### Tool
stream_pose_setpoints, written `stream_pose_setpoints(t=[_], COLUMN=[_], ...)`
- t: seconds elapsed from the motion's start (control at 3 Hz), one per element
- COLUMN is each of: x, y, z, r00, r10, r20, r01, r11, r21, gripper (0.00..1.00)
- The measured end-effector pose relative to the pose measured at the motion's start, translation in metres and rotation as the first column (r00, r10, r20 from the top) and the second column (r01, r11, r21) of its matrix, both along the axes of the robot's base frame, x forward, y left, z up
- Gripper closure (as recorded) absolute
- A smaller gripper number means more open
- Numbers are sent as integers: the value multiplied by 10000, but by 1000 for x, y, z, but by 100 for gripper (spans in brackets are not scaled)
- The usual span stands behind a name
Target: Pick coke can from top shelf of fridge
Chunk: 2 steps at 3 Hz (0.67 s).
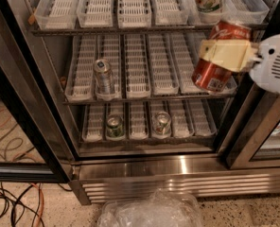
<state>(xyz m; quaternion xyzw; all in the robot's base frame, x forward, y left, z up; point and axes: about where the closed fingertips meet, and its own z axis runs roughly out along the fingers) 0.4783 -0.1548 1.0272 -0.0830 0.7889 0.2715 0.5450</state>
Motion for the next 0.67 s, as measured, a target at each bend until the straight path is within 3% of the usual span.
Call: stream_pose_setpoints(t=[0.33, 0.67], x=[-12, -12], y=[6, 7], z=[-23, -24], r00=[9984, 9982], r10=[508, 560], r20=[-232, -219], r01=[-511, -563], r11=[9986, 9983], r21=[-98, -141], gripper=[100, 100])
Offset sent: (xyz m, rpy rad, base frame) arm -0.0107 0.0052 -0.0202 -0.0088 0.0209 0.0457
